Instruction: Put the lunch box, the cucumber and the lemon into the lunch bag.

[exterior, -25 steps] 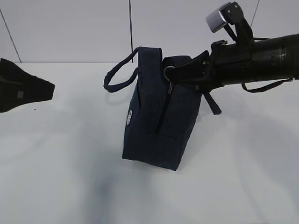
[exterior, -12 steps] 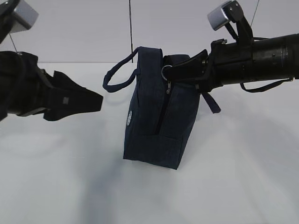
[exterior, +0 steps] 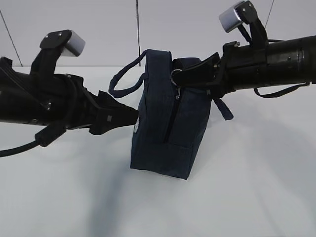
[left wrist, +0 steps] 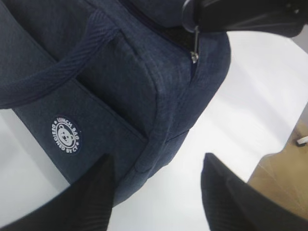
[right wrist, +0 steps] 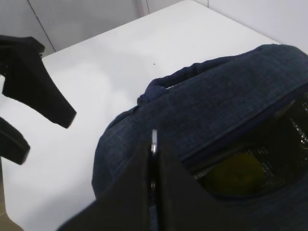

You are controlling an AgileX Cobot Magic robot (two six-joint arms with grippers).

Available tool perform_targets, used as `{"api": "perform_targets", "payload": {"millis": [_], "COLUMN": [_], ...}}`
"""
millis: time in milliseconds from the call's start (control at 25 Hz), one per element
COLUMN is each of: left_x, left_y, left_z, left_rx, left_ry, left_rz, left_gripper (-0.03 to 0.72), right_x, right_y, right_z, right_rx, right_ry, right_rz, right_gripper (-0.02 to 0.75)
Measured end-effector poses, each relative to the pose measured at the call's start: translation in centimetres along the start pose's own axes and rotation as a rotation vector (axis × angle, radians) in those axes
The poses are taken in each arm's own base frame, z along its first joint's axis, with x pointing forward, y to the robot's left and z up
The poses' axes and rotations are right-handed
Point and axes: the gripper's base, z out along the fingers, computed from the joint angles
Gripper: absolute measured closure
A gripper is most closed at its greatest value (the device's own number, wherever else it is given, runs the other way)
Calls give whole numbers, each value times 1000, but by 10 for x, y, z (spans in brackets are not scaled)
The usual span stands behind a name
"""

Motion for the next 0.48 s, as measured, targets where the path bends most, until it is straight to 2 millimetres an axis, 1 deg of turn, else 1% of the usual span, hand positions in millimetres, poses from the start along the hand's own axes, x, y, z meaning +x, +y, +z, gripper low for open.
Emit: {"api": "perform_targets", "payload": {"millis": [80, 200, 320, 480], "left_x": [1, -4, -10, -15], "left_y": [3, 4, -1, -1], "left_z": [6, 16, 27, 39], "left_rx": [-1, 5, 6, -45], "left_ry": [7, 6, 3, 3], "left_rz": [10, 32, 62, 83], "left_gripper": [274, 274, 274, 274], "right_x": [0, 0, 0, 0], "right_y": [0, 0, 0, 0], "right_z": [0, 0, 0, 0], "right_rx": [0, 0, 0, 0], "right_ry": [0, 0, 0, 0], "right_rz": [0, 0, 0, 0], "right_gripper": [737, 737, 737, 737]}}
